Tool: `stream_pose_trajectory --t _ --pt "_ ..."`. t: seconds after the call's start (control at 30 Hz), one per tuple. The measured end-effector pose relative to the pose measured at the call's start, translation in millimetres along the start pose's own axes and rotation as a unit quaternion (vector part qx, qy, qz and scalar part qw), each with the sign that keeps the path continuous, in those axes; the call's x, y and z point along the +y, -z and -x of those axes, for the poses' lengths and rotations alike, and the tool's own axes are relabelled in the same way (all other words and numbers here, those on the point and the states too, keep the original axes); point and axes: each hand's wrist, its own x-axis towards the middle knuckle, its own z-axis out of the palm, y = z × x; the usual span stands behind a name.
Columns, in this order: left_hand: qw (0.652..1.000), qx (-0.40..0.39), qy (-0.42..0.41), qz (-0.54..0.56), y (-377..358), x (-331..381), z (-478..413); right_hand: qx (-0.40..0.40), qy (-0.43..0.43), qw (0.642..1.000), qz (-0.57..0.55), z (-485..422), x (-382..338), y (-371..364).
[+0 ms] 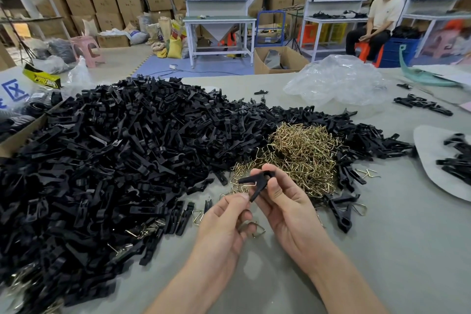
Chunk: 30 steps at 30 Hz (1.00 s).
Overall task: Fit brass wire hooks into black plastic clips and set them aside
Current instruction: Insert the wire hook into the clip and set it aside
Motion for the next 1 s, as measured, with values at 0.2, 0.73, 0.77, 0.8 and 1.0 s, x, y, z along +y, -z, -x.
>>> stream_pose_trajectory --t 0.2,0.73,0.77,0.8,1.0 --pt "1.000 0.002 -0.005 0.007 1 -1 -1 -0.004 0.000 1.000 -0.015 -1 1 2" --pt "0.999 0.048 -0.013 0.019 4 -4 -3 -0.033 0.011 0.999 0.033 1 3 -4" --pt "0.999 0.043 -0.011 0.018 4 -4 -4 -0.036 0.013 0.999 0.038 1 3 -5" --pt "0.999 0.031 -0.008 0.015 5 -4 -4 -0.036 0.014 0.998 0.041 1 3 -5" --pt "0.995 -0.082 0.005 -0.054 12 5 -8 -0.013 -0.031 0.999 0.008 0 -1 1"
